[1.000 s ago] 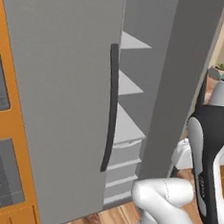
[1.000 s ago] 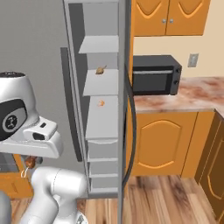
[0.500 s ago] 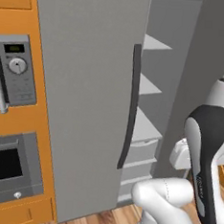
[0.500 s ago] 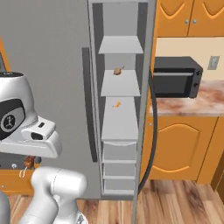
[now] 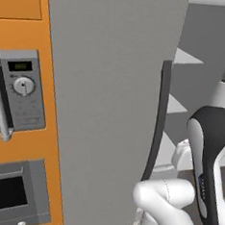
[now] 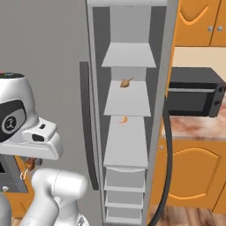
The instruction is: Store the kebab skewer in the freezer for long-term storage. Close the freezer door after placing the cooked food.
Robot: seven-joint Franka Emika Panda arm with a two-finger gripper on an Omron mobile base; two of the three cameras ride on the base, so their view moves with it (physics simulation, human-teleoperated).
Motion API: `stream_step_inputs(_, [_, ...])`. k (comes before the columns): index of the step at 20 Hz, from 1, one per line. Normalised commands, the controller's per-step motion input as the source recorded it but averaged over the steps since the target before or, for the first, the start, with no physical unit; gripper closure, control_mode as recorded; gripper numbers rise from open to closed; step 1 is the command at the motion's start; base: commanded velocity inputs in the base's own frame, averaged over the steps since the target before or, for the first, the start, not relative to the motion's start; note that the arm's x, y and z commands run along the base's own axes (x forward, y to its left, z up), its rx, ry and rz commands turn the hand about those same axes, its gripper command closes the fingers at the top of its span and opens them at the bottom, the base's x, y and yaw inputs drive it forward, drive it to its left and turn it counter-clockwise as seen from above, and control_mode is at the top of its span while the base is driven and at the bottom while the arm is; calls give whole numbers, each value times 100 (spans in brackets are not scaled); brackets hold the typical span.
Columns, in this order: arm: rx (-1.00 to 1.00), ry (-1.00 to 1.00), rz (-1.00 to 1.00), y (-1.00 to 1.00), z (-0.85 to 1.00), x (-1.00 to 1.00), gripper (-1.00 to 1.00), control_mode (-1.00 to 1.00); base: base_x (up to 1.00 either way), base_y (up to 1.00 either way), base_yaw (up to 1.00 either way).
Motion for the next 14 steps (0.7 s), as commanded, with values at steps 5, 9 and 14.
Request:
stream_step_inputs(5, [0,0,0,0,0,0,100,100,4,-14,7])
stream_step_inputs(9, [0,0,0,0,0,0,100,100,-21,-26,0])
stream_step_inputs(14, [0,0,0,0,0,0,100,100,0,-50,0])
